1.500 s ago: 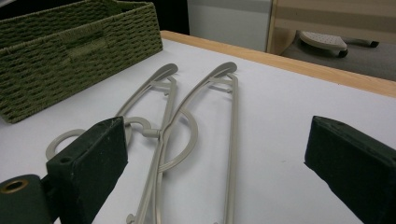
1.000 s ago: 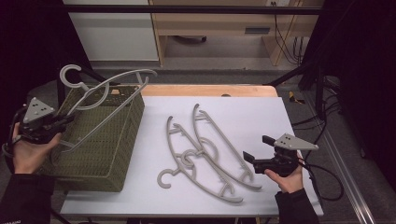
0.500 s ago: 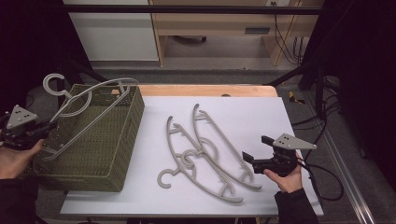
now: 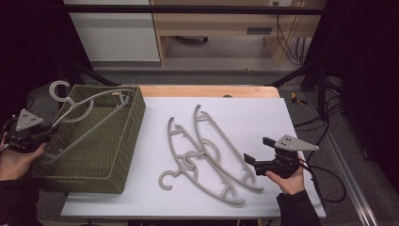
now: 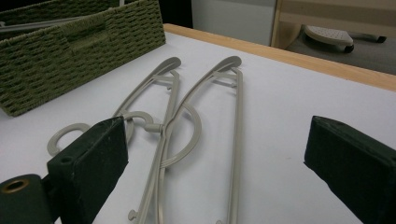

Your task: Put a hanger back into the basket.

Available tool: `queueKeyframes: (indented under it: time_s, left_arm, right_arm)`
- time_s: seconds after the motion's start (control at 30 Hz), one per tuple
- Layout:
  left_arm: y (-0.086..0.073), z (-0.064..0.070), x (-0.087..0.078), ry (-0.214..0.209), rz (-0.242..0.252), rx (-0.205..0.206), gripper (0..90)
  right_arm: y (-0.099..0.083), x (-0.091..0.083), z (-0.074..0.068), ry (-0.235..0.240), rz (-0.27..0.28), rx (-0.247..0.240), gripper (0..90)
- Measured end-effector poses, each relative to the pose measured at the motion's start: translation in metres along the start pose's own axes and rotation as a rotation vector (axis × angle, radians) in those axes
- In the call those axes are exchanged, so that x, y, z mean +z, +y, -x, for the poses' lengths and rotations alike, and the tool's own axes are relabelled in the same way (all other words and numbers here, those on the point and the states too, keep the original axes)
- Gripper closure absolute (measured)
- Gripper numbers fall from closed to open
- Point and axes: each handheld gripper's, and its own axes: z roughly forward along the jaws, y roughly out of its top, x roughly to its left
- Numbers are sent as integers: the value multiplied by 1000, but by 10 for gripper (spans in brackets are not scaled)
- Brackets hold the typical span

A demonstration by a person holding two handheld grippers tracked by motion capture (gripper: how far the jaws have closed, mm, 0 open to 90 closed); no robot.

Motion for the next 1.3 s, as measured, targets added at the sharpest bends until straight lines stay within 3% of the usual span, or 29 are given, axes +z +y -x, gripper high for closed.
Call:
queueKeyframes:
  time_s: [0.33,0.7,0.77,0.9,1.0,1.07,1.17,1.3]
  left_arm:
    - [-8,13,25,-23,-103,-22,812]
    - [-12,9,37,-33,-198,-74,801]
    - [-12,8,39,-50,-213,-82,754]
    - [-11,8,33,-57,-168,-86,675]
    - [-7,9,24,-56,-105,-95,591]
    - [-3,11,18,-74,-83,-114,580]
    - [3,17,9,-92,-56,-146,453]
    - [11,31,-2,-131,33,-172,345]
  right_arm:
    - [0,3,-3,2,-10,-9,52]
    - [0,5,-5,2,-4,-6,48]
    - [0,5,-5,8,1,0,60]
    - [1,4,-5,26,-1,12,81]
    - [1,4,-4,28,-1,16,85]
    - [2,3,-5,23,-3,10,83]
    - [3,3,-6,15,-10,2,84]
    - [7,5,-9,23,-24,-23,87]
